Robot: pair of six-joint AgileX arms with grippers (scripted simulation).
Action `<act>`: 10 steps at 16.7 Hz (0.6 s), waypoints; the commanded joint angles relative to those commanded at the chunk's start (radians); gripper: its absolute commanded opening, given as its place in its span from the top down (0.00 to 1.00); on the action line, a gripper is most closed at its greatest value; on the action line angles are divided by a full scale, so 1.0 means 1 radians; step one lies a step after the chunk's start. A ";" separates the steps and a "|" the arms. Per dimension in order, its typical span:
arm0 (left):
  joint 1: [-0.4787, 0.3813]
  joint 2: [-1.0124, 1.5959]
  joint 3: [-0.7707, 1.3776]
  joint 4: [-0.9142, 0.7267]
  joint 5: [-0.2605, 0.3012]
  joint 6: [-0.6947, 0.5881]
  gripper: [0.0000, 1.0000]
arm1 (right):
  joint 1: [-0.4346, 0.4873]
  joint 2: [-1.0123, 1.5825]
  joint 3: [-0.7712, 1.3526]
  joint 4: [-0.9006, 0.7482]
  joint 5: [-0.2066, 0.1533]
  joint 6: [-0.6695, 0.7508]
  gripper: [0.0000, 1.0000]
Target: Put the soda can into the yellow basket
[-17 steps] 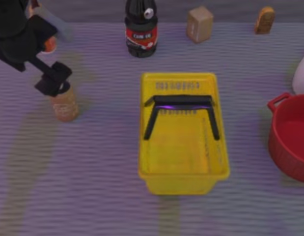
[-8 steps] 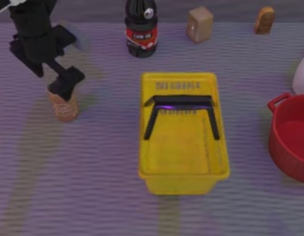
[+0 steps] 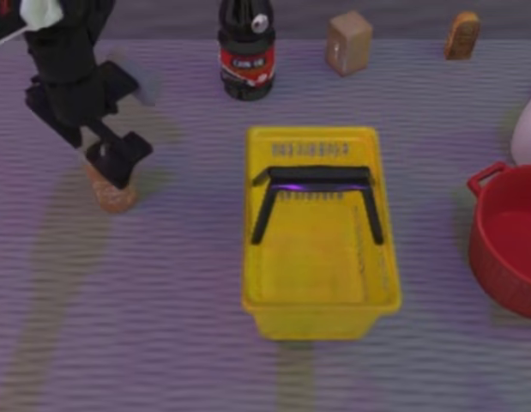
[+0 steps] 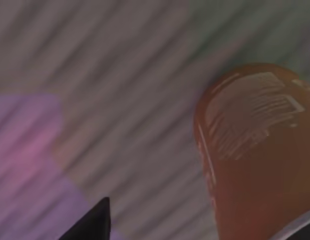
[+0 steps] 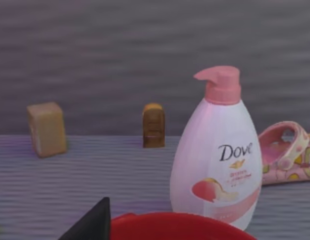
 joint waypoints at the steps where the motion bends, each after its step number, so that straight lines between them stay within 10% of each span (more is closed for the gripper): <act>1: 0.000 0.006 -0.023 0.031 0.000 0.000 0.00 | 0.000 0.000 0.000 0.000 0.000 0.000 0.00; 7: -0.001 0.017 -0.060 0.076 0.000 0.000 0.00 | 0.000 0.000 0.000 0.000 0.000 0.000 0.00; 10: -0.001 0.017 -0.060 0.076 0.000 0.000 0.23 | 0.000 0.000 0.000 0.000 0.000 0.000 0.00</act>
